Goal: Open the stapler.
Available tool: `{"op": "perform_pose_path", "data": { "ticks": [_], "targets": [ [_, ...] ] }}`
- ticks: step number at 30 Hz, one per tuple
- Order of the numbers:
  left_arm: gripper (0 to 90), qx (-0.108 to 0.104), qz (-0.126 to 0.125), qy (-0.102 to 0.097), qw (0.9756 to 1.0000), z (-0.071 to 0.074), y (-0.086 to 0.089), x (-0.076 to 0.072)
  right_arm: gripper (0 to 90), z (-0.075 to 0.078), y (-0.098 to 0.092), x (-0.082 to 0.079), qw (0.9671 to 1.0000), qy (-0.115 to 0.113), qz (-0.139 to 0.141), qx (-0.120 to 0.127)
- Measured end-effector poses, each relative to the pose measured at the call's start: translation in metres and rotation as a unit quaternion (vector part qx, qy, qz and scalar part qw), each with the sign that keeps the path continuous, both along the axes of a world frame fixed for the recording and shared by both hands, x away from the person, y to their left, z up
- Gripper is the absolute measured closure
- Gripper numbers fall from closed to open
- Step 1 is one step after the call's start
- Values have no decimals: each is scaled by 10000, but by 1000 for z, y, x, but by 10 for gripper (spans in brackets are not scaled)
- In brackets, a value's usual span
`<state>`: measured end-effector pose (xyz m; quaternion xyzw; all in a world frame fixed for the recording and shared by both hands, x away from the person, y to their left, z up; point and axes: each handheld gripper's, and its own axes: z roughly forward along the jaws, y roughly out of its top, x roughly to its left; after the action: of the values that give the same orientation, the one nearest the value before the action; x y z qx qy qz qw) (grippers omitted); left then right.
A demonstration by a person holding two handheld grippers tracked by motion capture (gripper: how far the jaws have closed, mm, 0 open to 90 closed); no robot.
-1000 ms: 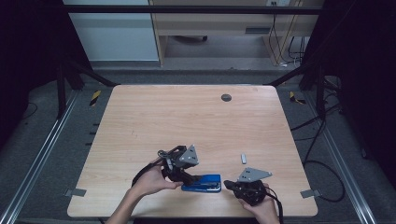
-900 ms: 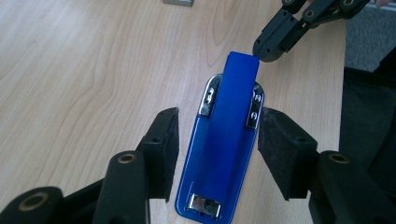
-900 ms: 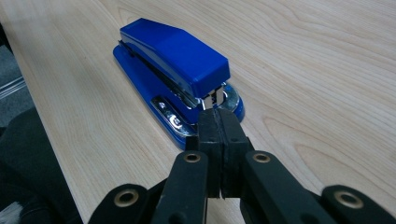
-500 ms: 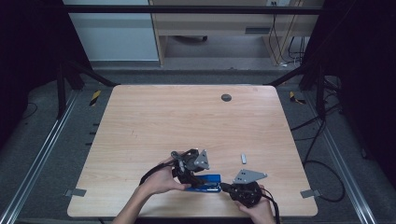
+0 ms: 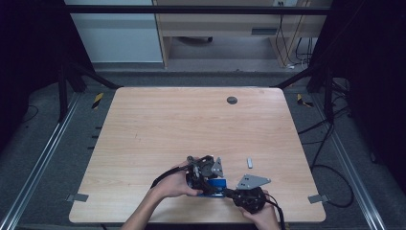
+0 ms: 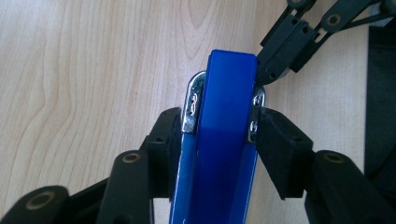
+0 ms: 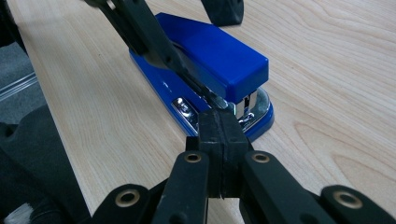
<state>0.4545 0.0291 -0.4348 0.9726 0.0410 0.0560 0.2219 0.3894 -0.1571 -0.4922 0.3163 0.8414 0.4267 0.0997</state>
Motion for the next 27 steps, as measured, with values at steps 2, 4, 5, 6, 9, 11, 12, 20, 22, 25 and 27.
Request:
{"op": "perform_pose_path", "data": {
  "ticks": [2, 4, 5, 6, 9, 11, 12, 20, 22, 25, 27],
  "targets": [
    [532, 73, -38, 29, 10000, -2, -2, 1, 900, 0, 1, 0, 10000, 22, -5, 3],
    [552, 163, -81, 36, 9998, -4, -3, 3, 900, -1, 2, 1, 10000, 7, -3, -18],
    [553, 201, -90, 54, 9997, -4, -4, 3, 900, -1, 2, 1, 10000, 15, 9, -18],
    [558, 207, -80, 55, 9997, -5, -4, 3, 900, -2, 3, 1, 10000, 10, 13, -30],
    [575, 264, -110, 73, 9996, -7, -6, 5, 900, -2, 4, 1, 10000, 5, 27, -60],
    [581, 286, -126, 81, 9995, -8, -8, 5, 900, -3, 5, 1, 10000, -3, 24, -62],
    [586, 260, -110, 91, 9996, -8, -9, 5, 900, -3, 5, 1, 10000, -8, 22, -50],
    [616, 368, -207, 134, 9990, -9, -13, 7, 900, -4, 5, 2, 10000, -72, 5, -28],
    [625, 401, -223, 128, 9989, -9, -14, 6, 900, -4, 5, 3, 10000, -91, 4, -22],
    [631, 441, -262, 112, 9986, -9, -15, 6, 900, -4, 6, 3, 10000, -83, -7, 4],
    [634, 435, -271, 111, 9986, -9, -15, 6, 900, -4, 5, 3, 10000, -82, -3, 11]
  ]
}}
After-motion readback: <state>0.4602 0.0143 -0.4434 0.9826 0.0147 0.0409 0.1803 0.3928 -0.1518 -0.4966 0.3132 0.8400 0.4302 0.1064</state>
